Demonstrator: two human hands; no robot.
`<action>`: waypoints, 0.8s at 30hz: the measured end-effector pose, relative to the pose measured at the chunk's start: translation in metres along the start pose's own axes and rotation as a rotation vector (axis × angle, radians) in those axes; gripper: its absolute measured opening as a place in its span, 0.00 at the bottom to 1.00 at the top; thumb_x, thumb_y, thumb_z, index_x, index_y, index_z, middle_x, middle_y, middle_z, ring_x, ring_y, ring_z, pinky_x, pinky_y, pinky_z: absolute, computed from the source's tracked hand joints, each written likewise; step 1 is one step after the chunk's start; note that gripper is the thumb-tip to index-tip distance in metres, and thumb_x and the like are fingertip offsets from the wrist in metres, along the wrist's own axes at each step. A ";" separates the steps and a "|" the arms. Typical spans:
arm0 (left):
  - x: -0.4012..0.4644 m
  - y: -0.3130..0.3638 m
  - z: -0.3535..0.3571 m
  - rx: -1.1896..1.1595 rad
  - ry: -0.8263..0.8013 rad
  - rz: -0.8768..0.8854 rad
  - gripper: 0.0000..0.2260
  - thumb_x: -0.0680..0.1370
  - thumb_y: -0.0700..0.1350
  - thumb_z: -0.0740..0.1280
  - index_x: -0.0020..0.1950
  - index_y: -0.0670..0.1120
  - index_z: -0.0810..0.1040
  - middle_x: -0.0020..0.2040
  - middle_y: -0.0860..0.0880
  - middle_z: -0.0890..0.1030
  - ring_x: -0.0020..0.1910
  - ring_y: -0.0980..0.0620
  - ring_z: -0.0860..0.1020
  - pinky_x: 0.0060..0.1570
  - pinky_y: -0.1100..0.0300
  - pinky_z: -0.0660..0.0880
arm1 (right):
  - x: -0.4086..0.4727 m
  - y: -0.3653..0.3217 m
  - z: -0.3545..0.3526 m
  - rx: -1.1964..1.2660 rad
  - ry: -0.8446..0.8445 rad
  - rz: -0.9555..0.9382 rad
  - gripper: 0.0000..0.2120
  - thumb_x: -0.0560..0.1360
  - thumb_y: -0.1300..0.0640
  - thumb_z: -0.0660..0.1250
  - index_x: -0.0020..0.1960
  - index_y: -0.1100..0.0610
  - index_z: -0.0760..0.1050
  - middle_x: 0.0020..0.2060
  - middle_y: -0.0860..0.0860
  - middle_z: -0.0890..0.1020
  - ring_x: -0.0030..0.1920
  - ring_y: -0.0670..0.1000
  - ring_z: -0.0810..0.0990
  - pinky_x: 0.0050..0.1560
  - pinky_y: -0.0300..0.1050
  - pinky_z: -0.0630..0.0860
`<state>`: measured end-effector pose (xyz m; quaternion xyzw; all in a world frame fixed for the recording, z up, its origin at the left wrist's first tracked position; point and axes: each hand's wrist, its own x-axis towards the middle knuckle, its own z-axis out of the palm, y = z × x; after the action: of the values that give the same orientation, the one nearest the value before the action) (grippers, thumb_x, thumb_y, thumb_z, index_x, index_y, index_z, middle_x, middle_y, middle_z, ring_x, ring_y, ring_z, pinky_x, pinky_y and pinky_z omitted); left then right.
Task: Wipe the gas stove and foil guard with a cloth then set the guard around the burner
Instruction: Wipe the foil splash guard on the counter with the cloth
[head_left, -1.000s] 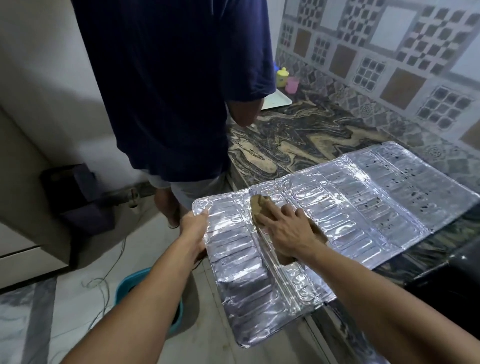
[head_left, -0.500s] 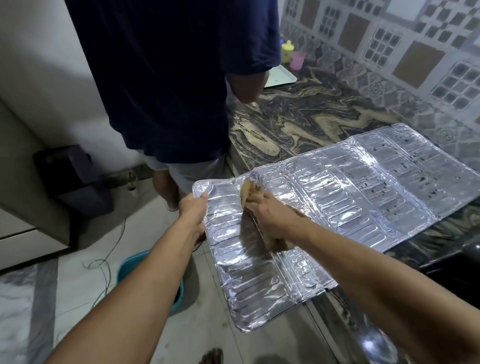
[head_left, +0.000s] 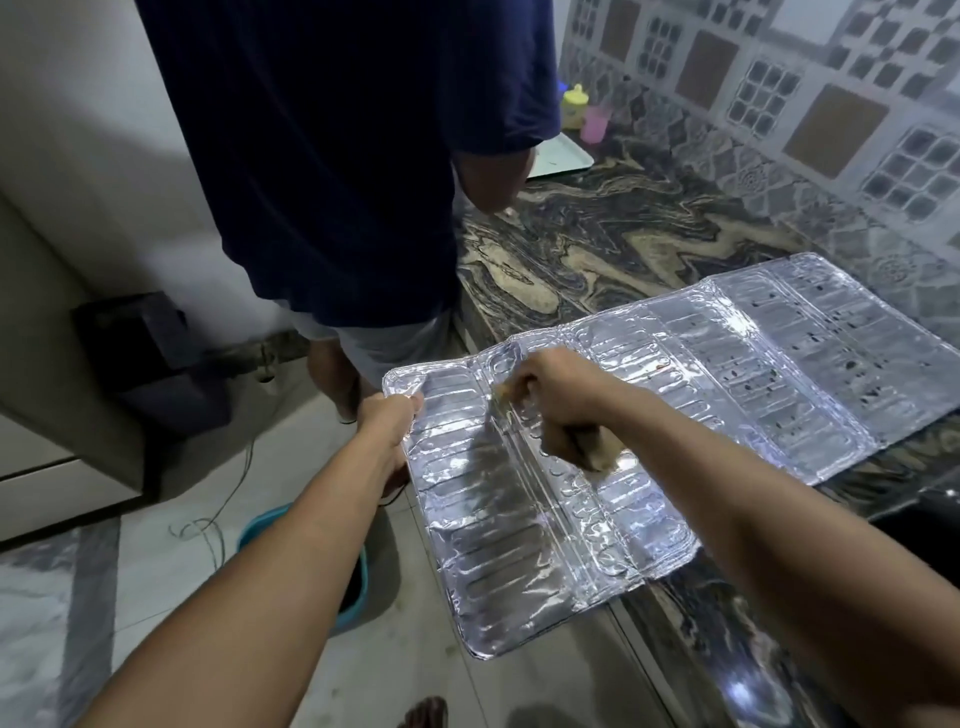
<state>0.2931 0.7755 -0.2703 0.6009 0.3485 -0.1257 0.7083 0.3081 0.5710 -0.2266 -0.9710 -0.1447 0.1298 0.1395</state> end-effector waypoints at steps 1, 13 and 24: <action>0.000 0.000 0.000 -0.004 -0.009 -0.004 0.14 0.76 0.33 0.67 0.61 0.35 0.74 0.49 0.42 0.81 0.43 0.45 0.81 0.43 0.51 0.80 | 0.006 -0.002 0.006 -0.012 0.029 -0.041 0.14 0.71 0.66 0.63 0.48 0.53 0.83 0.49 0.51 0.84 0.49 0.53 0.81 0.52 0.44 0.77; -0.011 -0.006 0.011 0.058 0.016 0.049 0.20 0.80 0.30 0.60 0.73 0.36 0.64 0.54 0.48 0.77 0.44 0.52 0.76 0.22 0.71 0.71 | -0.084 -0.007 0.042 -0.196 -0.752 -0.044 0.12 0.68 0.67 0.66 0.44 0.55 0.84 0.42 0.50 0.83 0.41 0.53 0.82 0.42 0.47 0.81; 0.001 -0.012 0.005 0.372 0.191 0.179 0.25 0.76 0.41 0.69 0.71 0.41 0.64 0.58 0.46 0.75 0.43 0.51 0.77 0.37 0.63 0.76 | -0.072 0.016 -0.044 0.067 -0.579 0.008 0.18 0.71 0.69 0.63 0.45 0.48 0.83 0.35 0.37 0.80 0.33 0.35 0.76 0.37 0.34 0.71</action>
<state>0.2888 0.7677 -0.2803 0.7589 0.3301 -0.0673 0.5573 0.2578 0.5234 -0.1749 -0.8888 -0.1703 0.4070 0.1238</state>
